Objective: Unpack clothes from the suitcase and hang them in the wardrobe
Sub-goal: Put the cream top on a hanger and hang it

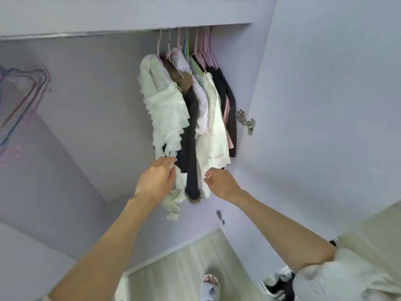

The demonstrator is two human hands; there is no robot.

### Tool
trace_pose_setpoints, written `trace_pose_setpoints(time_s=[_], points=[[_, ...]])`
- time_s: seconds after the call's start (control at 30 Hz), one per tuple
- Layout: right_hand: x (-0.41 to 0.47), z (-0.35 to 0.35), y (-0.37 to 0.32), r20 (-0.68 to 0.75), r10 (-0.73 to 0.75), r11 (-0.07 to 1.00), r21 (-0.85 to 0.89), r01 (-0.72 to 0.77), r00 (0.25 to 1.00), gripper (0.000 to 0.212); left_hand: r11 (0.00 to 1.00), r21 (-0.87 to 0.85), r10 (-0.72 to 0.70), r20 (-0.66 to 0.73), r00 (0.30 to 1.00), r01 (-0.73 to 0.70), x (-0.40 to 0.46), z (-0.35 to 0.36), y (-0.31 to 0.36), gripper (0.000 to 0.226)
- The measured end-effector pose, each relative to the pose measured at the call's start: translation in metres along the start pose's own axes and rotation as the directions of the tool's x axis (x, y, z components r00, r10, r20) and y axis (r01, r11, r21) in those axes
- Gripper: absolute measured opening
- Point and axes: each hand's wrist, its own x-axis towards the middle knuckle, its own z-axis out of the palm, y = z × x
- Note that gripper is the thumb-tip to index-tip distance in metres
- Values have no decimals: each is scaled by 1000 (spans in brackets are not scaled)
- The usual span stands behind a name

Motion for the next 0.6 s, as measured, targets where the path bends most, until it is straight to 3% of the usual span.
trace_pose_setpoints(time_s=[0.1,0.2,0.43,0.6], points=[[-46,20,49,175,69,997,-32,-64,982,29,998,-59,19,171,985,-9,-30,47,22,30],[-87,30,93,287,147,989,-12,-150,946,27,997,-83,32,372,928,-1,-58,94,45,31],[-181,39,232,391,397,897,26,-441,830,32,981,-86,190,629,754,-175,-103,182,147,28],[-236,20,343,390,498,811,106,-575,775,28,973,-111,217,736,641,-202,-130,246,251,31]])
